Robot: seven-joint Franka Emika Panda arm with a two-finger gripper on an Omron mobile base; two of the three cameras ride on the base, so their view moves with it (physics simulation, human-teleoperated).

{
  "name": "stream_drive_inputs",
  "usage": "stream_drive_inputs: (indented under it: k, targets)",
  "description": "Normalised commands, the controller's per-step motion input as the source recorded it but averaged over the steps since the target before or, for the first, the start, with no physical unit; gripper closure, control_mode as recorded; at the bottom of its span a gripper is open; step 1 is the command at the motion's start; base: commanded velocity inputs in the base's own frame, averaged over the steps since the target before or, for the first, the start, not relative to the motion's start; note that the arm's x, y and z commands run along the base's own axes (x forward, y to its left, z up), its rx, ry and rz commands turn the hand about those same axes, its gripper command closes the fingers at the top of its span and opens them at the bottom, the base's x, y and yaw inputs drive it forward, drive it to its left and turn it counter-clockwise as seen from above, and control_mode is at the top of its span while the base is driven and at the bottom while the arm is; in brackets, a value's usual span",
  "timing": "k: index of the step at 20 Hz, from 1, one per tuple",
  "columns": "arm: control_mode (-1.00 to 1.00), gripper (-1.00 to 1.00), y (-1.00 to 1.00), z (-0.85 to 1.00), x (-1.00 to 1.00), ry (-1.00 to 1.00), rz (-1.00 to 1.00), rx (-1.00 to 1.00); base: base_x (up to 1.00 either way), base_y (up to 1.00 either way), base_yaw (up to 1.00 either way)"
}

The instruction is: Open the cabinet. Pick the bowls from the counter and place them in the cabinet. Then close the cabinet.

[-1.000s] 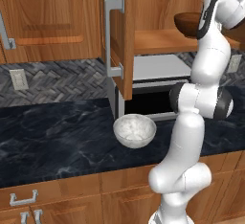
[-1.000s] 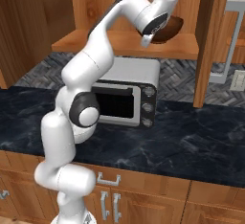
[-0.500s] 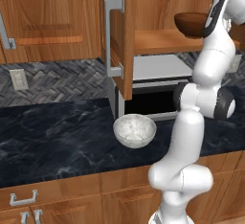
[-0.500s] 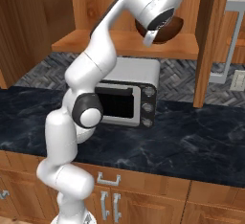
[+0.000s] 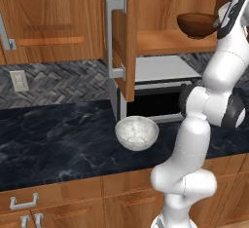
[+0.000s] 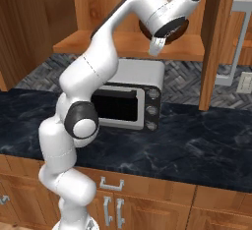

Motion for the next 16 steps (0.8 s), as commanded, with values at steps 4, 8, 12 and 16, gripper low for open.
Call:
stream_drive_inputs:
  k: [4,8,12,16]
  targets:
    - [-1.00,-1.00,0.67,-0.04,-0.50,-0.18,0.00,-0.09,0.00,0.00,0.00]
    - [-1.00,-1.00,0.80,-0.08,-0.57,-0.22,0.00,-0.14,0.00,0.00,0.00]
    - [-1.00,-1.00,0.56,-0.11,-0.73,-0.13,0.00,-0.12,0.00,0.00,0.00]
    - [-1.00,-1.00,0.35,-0.25,-0.87,-0.03,0.00,-0.08,0.00,0.00,0.00]
